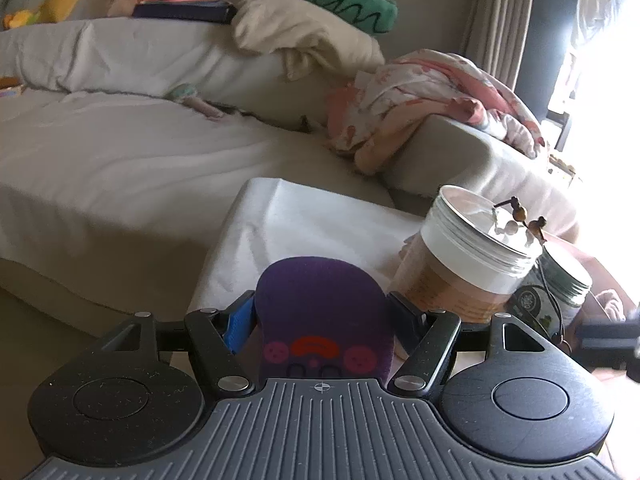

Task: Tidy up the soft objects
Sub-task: 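Grasp the leopard-print hair tie with the right tool while the left tool holds the sponge, then carry both items over the pink box and open both tools to drop them, then grasp the black cable with the left tool while the right tool grasps the pink-and-white scrunchie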

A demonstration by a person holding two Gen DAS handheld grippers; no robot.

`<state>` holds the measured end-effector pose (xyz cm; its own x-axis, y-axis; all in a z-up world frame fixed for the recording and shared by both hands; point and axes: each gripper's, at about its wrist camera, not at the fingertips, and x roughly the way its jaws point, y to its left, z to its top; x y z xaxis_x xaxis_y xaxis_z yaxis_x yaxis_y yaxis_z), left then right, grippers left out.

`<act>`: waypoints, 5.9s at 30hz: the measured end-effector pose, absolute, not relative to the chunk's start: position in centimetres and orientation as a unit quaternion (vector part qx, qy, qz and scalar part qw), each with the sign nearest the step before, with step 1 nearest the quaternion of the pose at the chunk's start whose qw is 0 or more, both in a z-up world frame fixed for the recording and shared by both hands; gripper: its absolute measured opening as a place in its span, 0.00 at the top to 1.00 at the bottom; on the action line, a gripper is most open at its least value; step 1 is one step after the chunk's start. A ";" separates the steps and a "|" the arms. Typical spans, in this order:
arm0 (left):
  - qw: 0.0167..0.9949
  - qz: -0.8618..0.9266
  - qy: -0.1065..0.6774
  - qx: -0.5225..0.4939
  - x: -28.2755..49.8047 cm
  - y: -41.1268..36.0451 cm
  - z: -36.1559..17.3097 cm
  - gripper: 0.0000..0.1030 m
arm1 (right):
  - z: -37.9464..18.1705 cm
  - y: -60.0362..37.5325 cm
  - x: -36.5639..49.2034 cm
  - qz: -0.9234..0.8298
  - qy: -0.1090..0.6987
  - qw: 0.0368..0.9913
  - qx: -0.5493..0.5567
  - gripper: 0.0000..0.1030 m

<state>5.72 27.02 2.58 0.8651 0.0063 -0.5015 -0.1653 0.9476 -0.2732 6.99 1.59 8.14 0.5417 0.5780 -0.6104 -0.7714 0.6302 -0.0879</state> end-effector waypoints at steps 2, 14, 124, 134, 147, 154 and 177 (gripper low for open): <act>0.953 0.044 0.256 -0.154 5.8 27.0 2.6 0.27 | 8.1 2.0 6.9 0.373 0.259 0.871 -0.189 0.63; 0.952 0.040 0.256 -0.160 5.8 26.8 2.5 0.27 | 4.4 0.9 9.5 0.330 0.314 0.881 -0.129 0.56; 0.913 -0.066 0.374 -0.147 5.2 11.9 2.3 0.29 | 12.5 -10.7 9.2 0.298 0.228 0.917 -0.134 0.43; 0.931 -0.020 0.359 -0.064 6.8 10.8 1.8 0.63 | 13.5 -6.5 12.4 0.360 0.269 0.888 -0.097 0.49; 0.924 -0.070 0.362 -0.102 3.6 16.0 2.4 0.74 | 10.8 6.3 22.4 0.359 0.431 0.821 -0.104 0.76; 0.931 -0.087 0.343 -0.086 4.0 16.1 3.1 0.74 | 9.4 7.4 23.1 0.358 0.453 0.809 -0.110 0.98; 0.926 -0.073 0.371 -0.016 6.7 13.1 1.7 0.81 | 13.4 -6.0 10.5 0.433 0.380 0.818 0.015 0.99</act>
<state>6.67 13.07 1.75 0.7143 -0.1464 -0.6844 0.1234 0.9889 -0.0828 10.48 -5.98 13.42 0.3374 0.7193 -0.6073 -0.6958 0.6250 0.3538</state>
